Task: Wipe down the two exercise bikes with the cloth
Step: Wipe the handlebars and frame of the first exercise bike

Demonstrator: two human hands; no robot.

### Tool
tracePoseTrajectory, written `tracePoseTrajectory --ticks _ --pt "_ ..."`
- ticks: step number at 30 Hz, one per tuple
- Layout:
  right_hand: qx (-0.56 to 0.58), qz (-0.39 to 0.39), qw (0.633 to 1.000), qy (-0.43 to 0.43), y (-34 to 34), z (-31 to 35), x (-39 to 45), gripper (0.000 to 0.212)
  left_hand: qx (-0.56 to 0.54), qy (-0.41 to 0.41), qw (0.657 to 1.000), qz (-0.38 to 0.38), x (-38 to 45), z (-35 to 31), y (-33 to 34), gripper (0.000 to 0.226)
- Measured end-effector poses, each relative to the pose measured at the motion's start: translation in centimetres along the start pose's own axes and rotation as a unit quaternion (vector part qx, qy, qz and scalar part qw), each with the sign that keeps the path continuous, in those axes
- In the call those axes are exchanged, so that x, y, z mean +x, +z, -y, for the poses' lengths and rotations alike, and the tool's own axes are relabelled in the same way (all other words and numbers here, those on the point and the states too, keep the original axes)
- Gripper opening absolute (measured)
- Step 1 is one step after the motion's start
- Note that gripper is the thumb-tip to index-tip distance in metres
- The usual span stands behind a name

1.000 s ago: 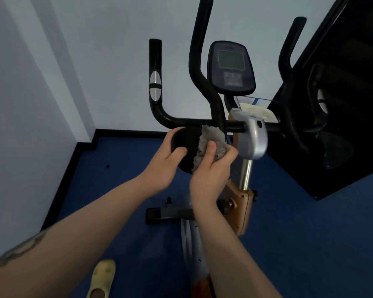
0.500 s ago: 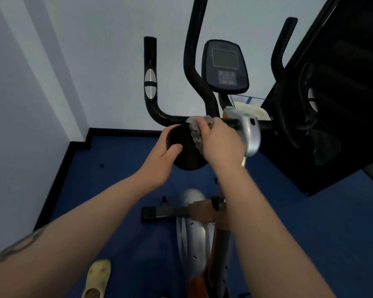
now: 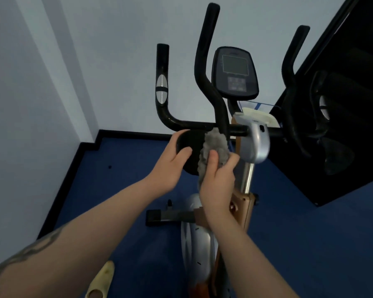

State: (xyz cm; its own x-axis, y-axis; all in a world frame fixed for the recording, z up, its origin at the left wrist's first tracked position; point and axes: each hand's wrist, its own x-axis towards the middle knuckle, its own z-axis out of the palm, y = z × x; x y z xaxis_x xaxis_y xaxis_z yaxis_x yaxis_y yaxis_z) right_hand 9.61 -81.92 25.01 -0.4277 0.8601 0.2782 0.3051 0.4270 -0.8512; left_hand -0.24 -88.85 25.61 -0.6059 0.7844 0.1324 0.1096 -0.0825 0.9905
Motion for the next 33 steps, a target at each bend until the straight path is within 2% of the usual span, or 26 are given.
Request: tracePoseTrajectory --ticks 3,5,8,10,13,16,20,23,27,30,33 --pt "-0.072 0.106 0.992 -0.005 -2.4 -0.3 1.2 0.024 0.0 0.001 1.0 0.02 0.2 0.1 -0.4 0.033" --pt "-0.128 0.139 0.982 -0.019 -4.4 0.3 2.5 0.027 -0.004 -0.001 1.0 0.024 0.1 0.0 -0.6 0.038" --pt "-0.11 0.079 0.99 -0.032 -5.7 2.3 3.3 0.035 0.003 0.001 1.0 0.023 -0.1 -0.5 -0.4 0.05" --pt "-0.082 0.06 0.994 -0.037 -5.2 4.1 3.9 0.032 -0.004 0.001 1.0 0.03 -0.2 -0.7 -0.4 0.053" --pt "-0.156 0.064 0.982 -0.088 -3.9 6.1 4.8 0.019 -0.003 -0.023 0.999 0.033 -0.2 -1.0 -0.8 0.057" --pt "-0.201 0.065 0.974 -0.087 -3.4 5.9 5.0 0.021 -0.012 -0.021 0.999 0.03 0.0 -0.6 -0.8 0.064" --pt "-0.138 0.037 0.986 -0.085 -2.1 5.1 3.0 0.025 -0.036 -0.024 0.999 0.024 0.2 -0.4 -0.4 0.071" --pt "-0.085 0.075 0.991 -0.073 0.1 4.4 0.5 0.03 -0.038 -0.017 0.999 0.026 0.1 -0.3 -0.6 0.068" --pt "0.009 0.046 0.997 -0.055 0.1 4.1 1.7 0.026 -0.025 -0.021 0.999 0.032 0.1 -0.4 -1.0 0.061" --pt "-0.018 0.061 0.996 -0.058 0.5 4.8 2.6 0.025 -0.046 -0.026 0.998 0.024 0.1 -0.5 -0.9 0.056" --pt "-0.021 0.079 0.993 -0.085 0.6 4.2 0.5 0.022 -0.048 -0.032 0.998 0.014 0.0 -0.2 -0.8 0.061"
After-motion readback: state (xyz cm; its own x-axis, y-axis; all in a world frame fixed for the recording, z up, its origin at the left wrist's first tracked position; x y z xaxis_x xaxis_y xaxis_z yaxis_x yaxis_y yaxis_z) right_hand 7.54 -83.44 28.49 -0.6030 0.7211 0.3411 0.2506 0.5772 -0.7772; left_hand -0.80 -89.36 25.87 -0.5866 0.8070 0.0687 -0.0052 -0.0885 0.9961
